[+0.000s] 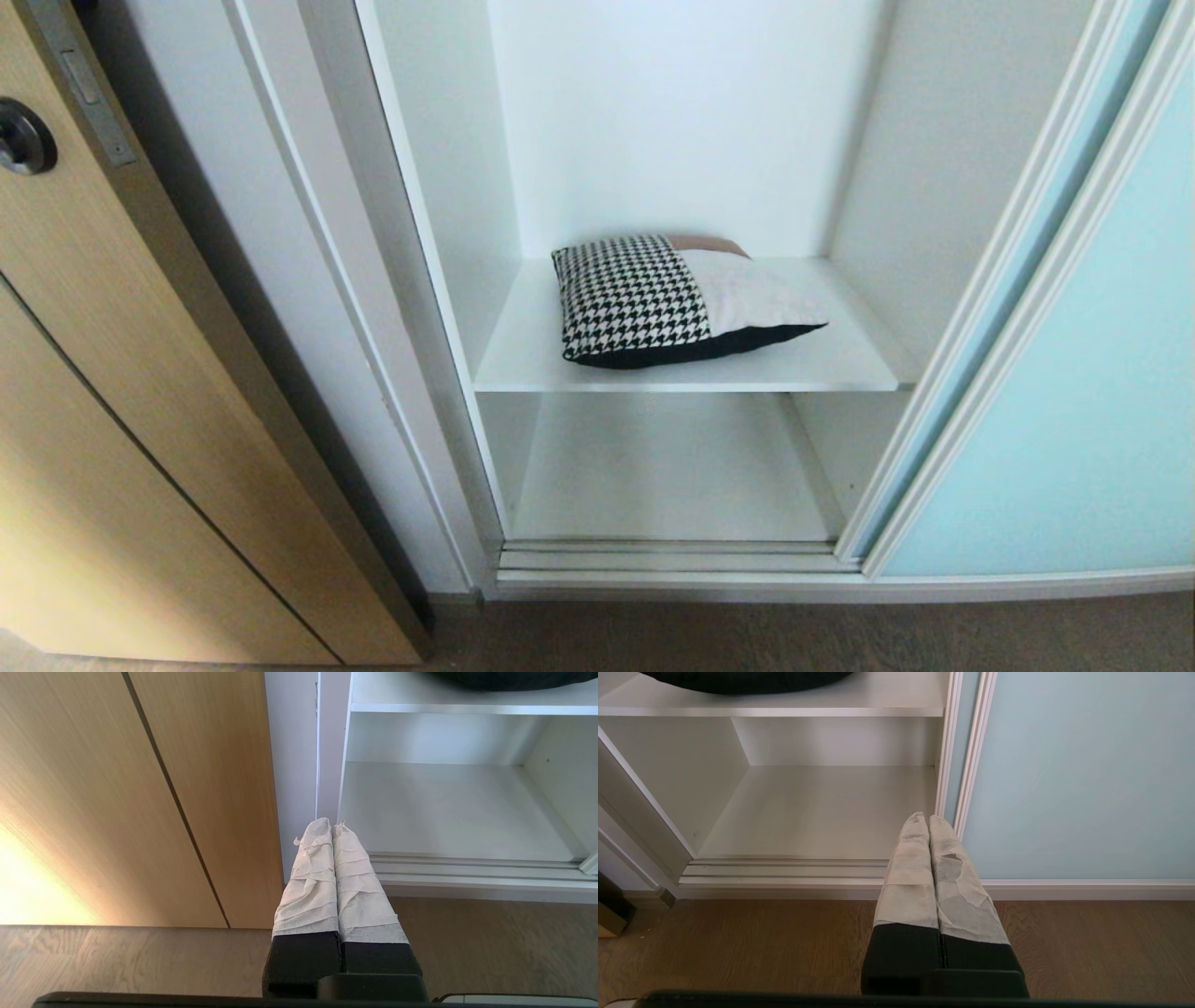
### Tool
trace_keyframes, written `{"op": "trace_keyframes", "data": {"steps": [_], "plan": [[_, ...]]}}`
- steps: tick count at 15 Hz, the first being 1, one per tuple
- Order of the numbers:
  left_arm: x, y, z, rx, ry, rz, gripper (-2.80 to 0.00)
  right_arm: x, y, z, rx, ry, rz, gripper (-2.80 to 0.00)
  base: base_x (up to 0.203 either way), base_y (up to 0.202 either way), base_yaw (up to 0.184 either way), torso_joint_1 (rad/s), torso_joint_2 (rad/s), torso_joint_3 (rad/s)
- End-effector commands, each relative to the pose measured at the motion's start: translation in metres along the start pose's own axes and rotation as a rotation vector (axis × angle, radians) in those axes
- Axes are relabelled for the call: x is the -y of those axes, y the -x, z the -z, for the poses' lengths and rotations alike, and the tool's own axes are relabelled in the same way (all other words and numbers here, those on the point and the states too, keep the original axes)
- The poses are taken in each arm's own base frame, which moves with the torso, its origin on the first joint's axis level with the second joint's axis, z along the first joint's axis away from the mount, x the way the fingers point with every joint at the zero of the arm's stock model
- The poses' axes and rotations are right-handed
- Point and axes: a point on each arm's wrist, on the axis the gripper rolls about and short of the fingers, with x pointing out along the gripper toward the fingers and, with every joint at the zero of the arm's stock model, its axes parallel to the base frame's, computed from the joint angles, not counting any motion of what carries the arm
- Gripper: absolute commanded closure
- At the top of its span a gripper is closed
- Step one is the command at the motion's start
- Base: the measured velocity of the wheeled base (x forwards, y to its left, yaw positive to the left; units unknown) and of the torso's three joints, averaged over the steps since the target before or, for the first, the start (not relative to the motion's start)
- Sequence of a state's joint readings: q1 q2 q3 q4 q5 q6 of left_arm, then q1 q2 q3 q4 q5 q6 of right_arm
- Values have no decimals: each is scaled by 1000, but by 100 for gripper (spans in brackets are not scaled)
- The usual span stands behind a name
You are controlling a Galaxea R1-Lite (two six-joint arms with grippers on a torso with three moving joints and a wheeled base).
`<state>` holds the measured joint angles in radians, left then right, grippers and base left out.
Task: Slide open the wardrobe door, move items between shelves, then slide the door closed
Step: Open the door
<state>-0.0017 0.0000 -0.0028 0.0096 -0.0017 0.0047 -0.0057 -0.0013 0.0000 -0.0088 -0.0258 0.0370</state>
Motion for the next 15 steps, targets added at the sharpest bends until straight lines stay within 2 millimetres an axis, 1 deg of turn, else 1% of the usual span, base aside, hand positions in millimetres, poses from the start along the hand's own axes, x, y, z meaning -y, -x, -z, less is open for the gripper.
{"op": "trace_keyframes", "data": {"steps": [1, 15], "plan": [[0, 0, 0, 1, 0, 0, 0, 0, 0, 0, 1, 0, 1, 0, 0, 0, 0, 0, 0, 0], [0, 0, 0, 1, 0, 0, 0, 0, 0, 0, -1, 0, 1, 0, 0, 0, 0, 0, 0, 0]]}}
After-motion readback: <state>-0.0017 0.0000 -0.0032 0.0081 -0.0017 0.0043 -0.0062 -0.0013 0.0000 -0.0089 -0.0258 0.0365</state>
